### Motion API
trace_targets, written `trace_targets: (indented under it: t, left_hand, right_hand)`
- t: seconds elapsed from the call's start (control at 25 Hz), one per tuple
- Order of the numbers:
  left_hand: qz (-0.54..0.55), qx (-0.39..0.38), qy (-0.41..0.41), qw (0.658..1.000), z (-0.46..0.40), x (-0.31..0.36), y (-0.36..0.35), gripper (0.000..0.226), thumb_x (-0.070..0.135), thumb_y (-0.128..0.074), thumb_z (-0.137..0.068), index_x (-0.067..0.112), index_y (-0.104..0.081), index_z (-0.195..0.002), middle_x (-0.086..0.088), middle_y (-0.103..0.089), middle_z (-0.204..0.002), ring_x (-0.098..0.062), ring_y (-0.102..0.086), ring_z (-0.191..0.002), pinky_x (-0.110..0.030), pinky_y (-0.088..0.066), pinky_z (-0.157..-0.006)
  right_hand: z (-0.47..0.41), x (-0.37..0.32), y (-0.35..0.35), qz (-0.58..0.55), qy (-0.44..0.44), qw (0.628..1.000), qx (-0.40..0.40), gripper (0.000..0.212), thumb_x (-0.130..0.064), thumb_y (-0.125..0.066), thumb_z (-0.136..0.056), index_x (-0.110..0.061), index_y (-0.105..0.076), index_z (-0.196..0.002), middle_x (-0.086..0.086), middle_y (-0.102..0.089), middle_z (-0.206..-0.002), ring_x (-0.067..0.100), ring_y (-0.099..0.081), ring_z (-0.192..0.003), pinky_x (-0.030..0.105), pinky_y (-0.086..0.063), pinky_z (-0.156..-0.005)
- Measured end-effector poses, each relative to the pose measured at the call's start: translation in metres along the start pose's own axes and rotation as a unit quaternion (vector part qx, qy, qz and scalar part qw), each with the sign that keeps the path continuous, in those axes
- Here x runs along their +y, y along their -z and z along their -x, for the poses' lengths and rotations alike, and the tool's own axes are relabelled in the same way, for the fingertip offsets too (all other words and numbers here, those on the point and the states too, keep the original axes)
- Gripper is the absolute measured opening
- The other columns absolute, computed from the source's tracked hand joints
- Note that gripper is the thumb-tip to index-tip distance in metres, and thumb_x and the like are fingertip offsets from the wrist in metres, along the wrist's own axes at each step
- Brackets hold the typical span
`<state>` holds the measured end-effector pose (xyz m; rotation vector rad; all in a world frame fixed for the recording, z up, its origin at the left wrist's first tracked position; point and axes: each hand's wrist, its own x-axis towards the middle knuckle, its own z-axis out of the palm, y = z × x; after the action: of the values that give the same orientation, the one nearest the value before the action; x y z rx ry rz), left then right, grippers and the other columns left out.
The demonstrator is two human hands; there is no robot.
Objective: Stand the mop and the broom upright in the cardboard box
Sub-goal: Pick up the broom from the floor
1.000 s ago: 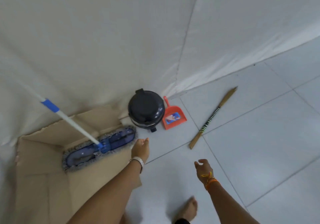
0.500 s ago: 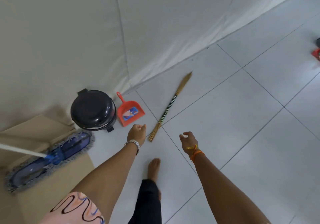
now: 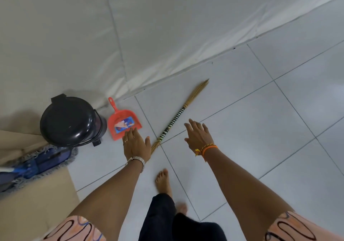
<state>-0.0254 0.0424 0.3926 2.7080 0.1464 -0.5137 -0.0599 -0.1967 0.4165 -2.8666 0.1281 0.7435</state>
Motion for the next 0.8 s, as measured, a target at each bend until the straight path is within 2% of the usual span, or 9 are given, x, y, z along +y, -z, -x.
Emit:
trace_targets:
  t: [0.12,0.2,0.36,0.52,0.6,0.64,0.72,0.8]
  left_hand:
    - [0.036,-0.002,0.025,0.999,-0.036,0.017,-0.039,0.069,0.032,-0.057,-0.095,-0.004,-0.034,-0.15,-0.024,-0.039,-0.155,-0.039,-0.033,-0.147,-0.048,-0.027,-0.123]
    - [0.037,0.015,0.012,0.999,-0.065,0.016,-0.076,0.07,0.031,-0.057,-0.095,-0.003,-0.032,-0.151,-0.023,-0.039,-0.156,-0.039,-0.033,-0.147,-0.048,-0.028,-0.123]
    - [-0.006,0.01,0.017,1.0,-0.121,-0.012,-0.193,0.077,0.034,-0.057,-0.094,-0.002,-0.027,-0.154,-0.02,-0.034,-0.16,-0.037,-0.027,-0.152,-0.044,-0.018,-0.127]
    - [0.014,-0.034,0.07,0.997,-0.155,-0.048,-0.323,0.088,0.038,-0.064,-0.09,0.001,-0.02,-0.157,-0.016,-0.027,-0.164,-0.032,-0.018,-0.156,-0.04,-0.01,-0.129]
    - [-0.006,-0.057,0.08,0.995,-0.165,-0.066,-0.376,0.083,0.038,-0.065,-0.09,0.003,-0.027,-0.155,-0.014,-0.033,-0.161,-0.032,-0.022,-0.154,-0.04,-0.015,-0.128]
    - [-0.019,-0.064,0.084,0.994,-0.168,-0.075,-0.396,0.076,0.037,-0.066,-0.09,0.006,-0.034,-0.152,-0.014,-0.04,-0.156,-0.033,-0.029,-0.15,-0.041,-0.024,-0.124]
    - [-0.029,-0.054,0.092,0.994,-0.172,-0.086,-0.421,0.057,0.034,-0.069,-0.089,0.014,-0.05,-0.138,-0.01,-0.054,-0.139,-0.031,-0.044,-0.133,-0.041,-0.042,-0.108]
    - [-0.025,-0.044,0.102,0.994,-0.178,-0.1,-0.438,0.042,0.033,-0.073,-0.086,0.019,-0.06,-0.123,-0.006,-0.061,-0.124,-0.029,-0.05,-0.119,-0.04,-0.048,-0.093]
  right_hand:
    - [-0.063,0.029,-0.013,0.033,0.043,0.999,0.003,0.063,-0.032,-0.056,-0.089,-0.015,-0.027,-0.142,0.01,-0.023,-0.156,0.03,-0.025,-0.142,0.052,-0.022,-0.118]
    - [-0.106,0.048,-0.039,0.054,0.069,0.996,0.008,0.064,-0.032,-0.058,-0.088,-0.015,-0.027,-0.142,0.01,-0.025,-0.155,0.03,-0.026,-0.141,0.051,-0.023,-0.118]
    - [-0.203,0.085,-0.132,0.091,0.133,0.987,0.01,0.068,-0.033,-0.06,-0.087,-0.015,-0.026,-0.142,0.009,-0.023,-0.156,0.029,-0.023,-0.143,0.051,-0.022,-0.118]
    - [-0.292,0.111,-0.24,0.128,0.196,0.972,0.004,0.071,-0.036,-0.06,-0.086,-0.016,-0.024,-0.144,0.006,-0.012,-0.16,0.025,-0.01,-0.148,0.053,-0.016,-0.119]
    - [-0.327,0.119,-0.285,0.149,0.209,0.966,-0.008,0.074,-0.037,-0.062,-0.085,-0.017,-0.023,-0.144,0.005,-0.013,-0.16,0.024,-0.009,-0.148,0.054,-0.014,-0.119]
    - [-0.343,0.122,-0.303,0.158,0.215,0.964,-0.019,0.075,-0.037,-0.064,-0.084,-0.017,-0.024,-0.144,0.006,-0.016,-0.159,0.025,-0.011,-0.148,0.055,-0.016,-0.119]
    - [-0.366,0.126,-0.329,0.175,0.227,0.957,-0.034,0.074,-0.035,-0.066,-0.082,-0.016,-0.027,-0.142,0.008,-0.027,-0.154,0.027,-0.021,-0.145,0.055,-0.021,-0.117]
    - [-0.385,0.129,-0.349,0.191,0.238,0.952,-0.04,0.064,-0.029,-0.066,-0.082,-0.015,-0.035,-0.136,0.01,-0.042,-0.141,0.031,-0.039,-0.134,0.054,-0.029,-0.113]
